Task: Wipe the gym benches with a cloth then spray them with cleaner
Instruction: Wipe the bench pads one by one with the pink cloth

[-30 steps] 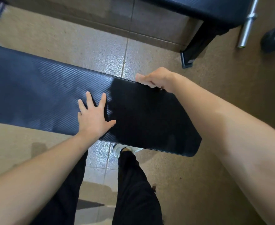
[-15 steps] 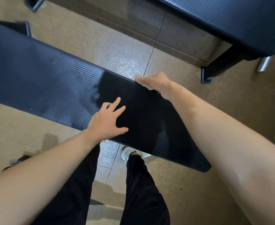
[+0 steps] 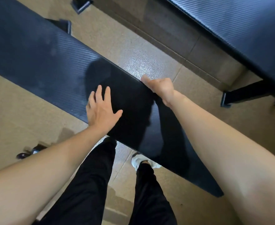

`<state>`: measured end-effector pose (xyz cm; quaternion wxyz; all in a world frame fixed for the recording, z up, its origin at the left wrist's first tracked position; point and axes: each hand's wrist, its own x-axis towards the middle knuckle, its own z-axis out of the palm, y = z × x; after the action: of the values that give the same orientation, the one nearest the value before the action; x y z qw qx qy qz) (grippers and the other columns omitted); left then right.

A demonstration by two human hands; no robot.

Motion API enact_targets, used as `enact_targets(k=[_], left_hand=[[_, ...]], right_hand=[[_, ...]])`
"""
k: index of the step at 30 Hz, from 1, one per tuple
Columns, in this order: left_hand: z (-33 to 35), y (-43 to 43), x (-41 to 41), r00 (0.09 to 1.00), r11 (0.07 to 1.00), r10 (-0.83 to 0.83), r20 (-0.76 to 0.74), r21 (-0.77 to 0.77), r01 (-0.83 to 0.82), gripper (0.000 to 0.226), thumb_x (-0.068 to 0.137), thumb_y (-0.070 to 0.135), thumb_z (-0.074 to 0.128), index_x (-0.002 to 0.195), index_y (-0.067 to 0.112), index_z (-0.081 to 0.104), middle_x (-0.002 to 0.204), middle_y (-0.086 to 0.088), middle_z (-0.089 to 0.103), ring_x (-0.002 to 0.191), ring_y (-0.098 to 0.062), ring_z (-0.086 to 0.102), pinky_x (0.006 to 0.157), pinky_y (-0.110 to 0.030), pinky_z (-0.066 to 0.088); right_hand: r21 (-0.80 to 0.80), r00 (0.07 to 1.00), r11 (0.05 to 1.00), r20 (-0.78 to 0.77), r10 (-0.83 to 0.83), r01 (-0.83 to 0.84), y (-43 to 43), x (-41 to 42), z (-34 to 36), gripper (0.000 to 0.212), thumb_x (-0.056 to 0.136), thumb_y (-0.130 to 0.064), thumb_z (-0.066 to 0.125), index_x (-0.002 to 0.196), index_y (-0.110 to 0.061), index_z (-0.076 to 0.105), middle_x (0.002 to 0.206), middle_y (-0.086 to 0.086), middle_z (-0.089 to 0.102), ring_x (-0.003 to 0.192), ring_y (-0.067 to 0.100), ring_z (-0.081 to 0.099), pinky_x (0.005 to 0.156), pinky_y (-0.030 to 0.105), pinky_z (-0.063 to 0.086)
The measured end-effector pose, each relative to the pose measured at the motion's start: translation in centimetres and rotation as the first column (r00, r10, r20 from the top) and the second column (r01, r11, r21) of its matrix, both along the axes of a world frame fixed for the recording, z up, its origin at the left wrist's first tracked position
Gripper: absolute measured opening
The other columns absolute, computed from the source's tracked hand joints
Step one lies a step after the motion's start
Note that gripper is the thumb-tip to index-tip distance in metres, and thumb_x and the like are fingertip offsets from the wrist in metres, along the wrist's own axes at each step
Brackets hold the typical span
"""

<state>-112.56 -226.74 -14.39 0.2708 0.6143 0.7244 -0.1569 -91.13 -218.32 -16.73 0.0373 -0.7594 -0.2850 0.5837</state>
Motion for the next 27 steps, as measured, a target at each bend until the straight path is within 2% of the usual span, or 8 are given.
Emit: enact_targets(k=[3,6,10,16,19,20,23,27], left_hand=[[-0.9,1.0,-2.0,0.989,0.986,0.114,-0.099,-0.107,-0.125,0.118,0.075,0.07,0.072,0.162,0.025,0.006,0.168,-0.018,-0.012,0.153,-0.049,-0.002,0.121,-0.062,0.016],[-1.7,1.0,-3.5,0.992,0.982,0.099,-0.075,-0.156,-0.11,0.122,0.074,0.073,0.072,0.161,0.029,-0.001,0.166,-0.024,-0.013,0.151,-0.054,-0.001,0.12,-0.064,0.017],[-1.5,1.1,-4.7,0.997,0.983,0.073,-0.001,-0.167,-0.072,0.119,0.074,0.07,0.074,0.161,0.031,0.002,0.166,-0.024,-0.01,0.151,-0.054,0.001,0.121,-0.06,0.025],[-1.1,1.7,-7.0,0.997,0.974,0.021,0.079,-0.226,-0.002,0.112,0.077,0.07,0.07,0.162,0.035,0.006,0.167,-0.017,-0.008,0.152,-0.048,0.005,0.119,-0.052,0.033],[-0.9,1.8,-8.0,0.992,0.966,0.022,0.122,-0.257,0.01,0.11,0.078,0.071,0.069,0.162,0.037,0.006,0.169,-0.012,-0.01,0.155,-0.044,0.003,0.119,-0.05,0.035],[-0.8,2.0,-8.3,0.989,0.965,0.033,0.141,-0.263,0.005,0.109,0.078,0.071,0.069,0.162,0.038,0.007,0.17,-0.01,-0.01,0.155,-0.042,0.003,0.118,-0.049,0.037],[-0.1,2.7,-9.3,0.979,0.96,0.059,0.197,-0.281,-0.001,0.104,0.081,0.069,0.068,0.162,0.035,0.012,0.171,-0.007,-0.005,0.156,-0.039,0.007,0.118,-0.048,0.034],[1.3,4.3,-11.6,0.955,0.969,0.146,0.258,-0.231,-0.086,0.093,0.085,0.059,0.071,0.161,0.032,0.024,0.167,-0.001,0.027,0.15,-0.025,0.033,0.115,-0.04,0.034]], right_hand=[[-0.007,0.998,0.999,-0.038,-0.044,0.043,1.5,-2.2,-2.3,0.066,0.065,-0.074,0.072,0.094,-0.015,0.072,0.094,0.002,0.074,0.083,0.011,0.068,0.089,0.034,0.058],[-0.014,0.999,1.0,0.052,0.006,-0.005,3.5,-4.3,-3.0,0.09,0.055,-0.086,0.065,0.106,-0.012,0.072,0.097,0.002,0.075,0.089,0.015,0.069,0.094,0.028,0.053],[-0.048,0.998,0.998,-0.055,-0.033,0.03,5.4,-5.9,-1.9,0.032,0.085,-0.043,0.075,0.102,-0.016,0.067,0.097,0.004,0.068,0.085,0.019,0.064,0.079,0.028,0.053],[-0.06,0.995,0.994,0.041,0.089,-0.086,7.5,-9.0,-1.8,0.08,0.061,-0.078,0.071,0.096,-0.006,0.075,0.093,0.004,0.077,0.097,0.018,0.07,0.108,0.031,0.047],[-0.067,0.999,0.997,-0.023,0.039,-0.041,8.6,-10.4,-1.8,0.045,0.079,-0.053,0.081,0.057,-0.015,0.071,0.06,-0.008,0.069,0.088,0.01,0.07,0.103,0.02,0.043],[-0.073,0.995,0.993,-0.031,0.096,-0.098,8.9,-10.8,-1.0,0.041,0.082,-0.051,0.08,0.062,-0.016,0.073,0.057,-0.01,0.068,0.093,0.01,0.07,0.103,0.02,0.041],[-0.048,0.988,0.99,-0.086,0.128,-0.132,10.4,-12.4,-1.2,0.049,0.088,-0.047,0.074,0.115,-0.006,0.073,0.072,-0.009,0.074,0.102,0.022,0.07,0.104,0.035,0.048],[0.014,0.98,0.985,-0.094,0.175,-0.175,12.1,-15.2,-0.8,0.05,0.091,-0.041,0.071,0.125,-0.004,0.066,0.128,0.015,0.068,0.106,0.028,0.069,0.066,0.021,0.05]])
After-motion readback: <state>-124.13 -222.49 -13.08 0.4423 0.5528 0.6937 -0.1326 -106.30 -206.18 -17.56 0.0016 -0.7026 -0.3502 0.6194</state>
